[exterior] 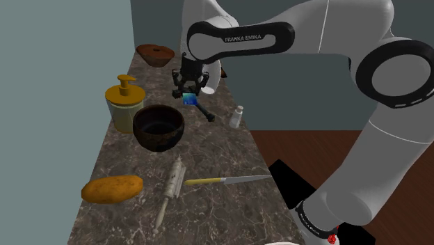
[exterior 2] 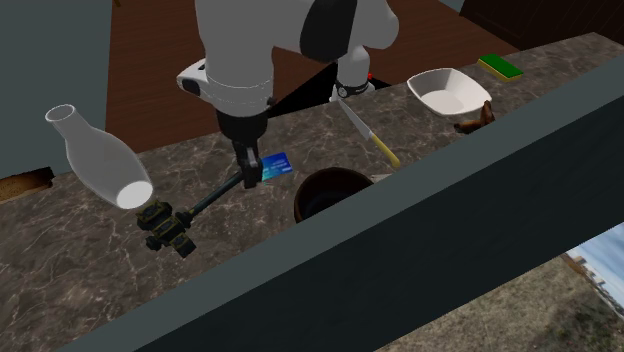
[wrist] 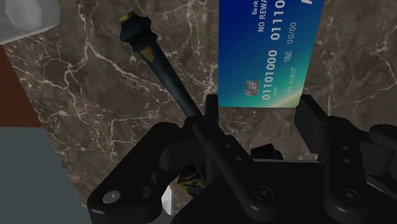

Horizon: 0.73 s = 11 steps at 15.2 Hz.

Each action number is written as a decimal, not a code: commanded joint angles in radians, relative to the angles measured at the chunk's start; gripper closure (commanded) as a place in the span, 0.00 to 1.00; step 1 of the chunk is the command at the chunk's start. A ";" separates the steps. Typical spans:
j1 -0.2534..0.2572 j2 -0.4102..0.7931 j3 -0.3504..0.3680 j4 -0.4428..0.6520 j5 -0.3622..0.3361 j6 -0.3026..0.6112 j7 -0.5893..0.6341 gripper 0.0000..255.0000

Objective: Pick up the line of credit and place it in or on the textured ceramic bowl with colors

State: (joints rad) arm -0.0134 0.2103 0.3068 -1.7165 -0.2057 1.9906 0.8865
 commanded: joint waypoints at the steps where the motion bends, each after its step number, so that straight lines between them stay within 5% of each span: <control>1: 0.000 -0.007 0.001 0.018 0.004 -0.025 -0.005 1.00; 11: 0.017 -0.013 0.013 0.123 0.009 -0.137 0.002 1.00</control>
State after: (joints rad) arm -0.0024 0.2030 0.3149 -1.5909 -0.1968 1.8576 0.8778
